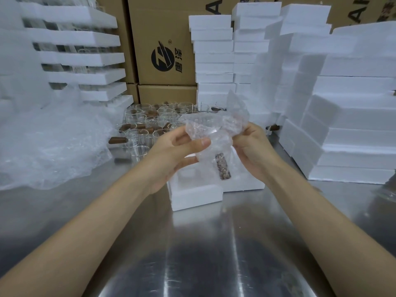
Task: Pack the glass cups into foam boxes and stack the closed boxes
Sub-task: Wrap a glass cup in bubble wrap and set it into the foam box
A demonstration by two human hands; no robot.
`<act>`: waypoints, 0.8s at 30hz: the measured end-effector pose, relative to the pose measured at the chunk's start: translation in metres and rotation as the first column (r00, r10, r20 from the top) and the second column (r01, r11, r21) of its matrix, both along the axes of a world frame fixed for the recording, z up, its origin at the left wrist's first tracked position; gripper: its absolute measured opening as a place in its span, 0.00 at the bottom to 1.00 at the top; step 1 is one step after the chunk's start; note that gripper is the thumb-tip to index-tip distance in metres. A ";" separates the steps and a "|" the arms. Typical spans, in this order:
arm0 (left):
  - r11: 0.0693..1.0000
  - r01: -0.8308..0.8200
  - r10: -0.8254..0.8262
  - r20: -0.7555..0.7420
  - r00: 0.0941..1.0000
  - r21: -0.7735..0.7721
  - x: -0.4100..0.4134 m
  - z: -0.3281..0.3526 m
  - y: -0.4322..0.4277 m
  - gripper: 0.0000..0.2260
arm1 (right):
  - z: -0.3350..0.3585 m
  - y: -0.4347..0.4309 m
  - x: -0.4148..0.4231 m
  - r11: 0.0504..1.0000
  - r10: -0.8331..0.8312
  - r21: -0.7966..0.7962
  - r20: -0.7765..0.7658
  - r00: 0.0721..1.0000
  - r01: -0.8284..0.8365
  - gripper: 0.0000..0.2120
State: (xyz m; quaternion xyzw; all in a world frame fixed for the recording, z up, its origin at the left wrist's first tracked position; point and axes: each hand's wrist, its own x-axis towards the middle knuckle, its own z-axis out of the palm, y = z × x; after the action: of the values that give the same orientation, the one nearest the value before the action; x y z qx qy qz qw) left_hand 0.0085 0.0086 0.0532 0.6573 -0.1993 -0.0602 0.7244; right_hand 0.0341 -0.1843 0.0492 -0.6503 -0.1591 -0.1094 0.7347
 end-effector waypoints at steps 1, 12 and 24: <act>1.000 0.027 -0.027 -0.013 1.000 -0.004 0.000 0.001 0.000 0.22 | 0.000 -0.001 0.000 1.000 0.008 0.015 -0.007 1.000 -0.008 0.20; 0.993 -0.066 0.057 -0.101 0.993 -0.096 0.001 -0.002 -0.002 0.18 | 0.003 0.004 -0.011 0.934 0.022 -0.357 0.136 0.990 0.028 0.11; 0.999 -0.012 0.012 -0.005 1.000 -0.051 0.006 -0.002 0.003 0.19 | 0.001 0.014 -0.016 0.893 0.035 -0.446 -0.075 0.997 -0.065 0.34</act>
State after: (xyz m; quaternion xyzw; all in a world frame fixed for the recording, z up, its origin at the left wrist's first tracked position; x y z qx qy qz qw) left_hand 0.0146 0.0117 0.0507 0.6395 -0.1951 -0.0522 0.7418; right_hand 0.0183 -0.1703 0.0497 -0.8008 -0.1727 -0.0298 0.5727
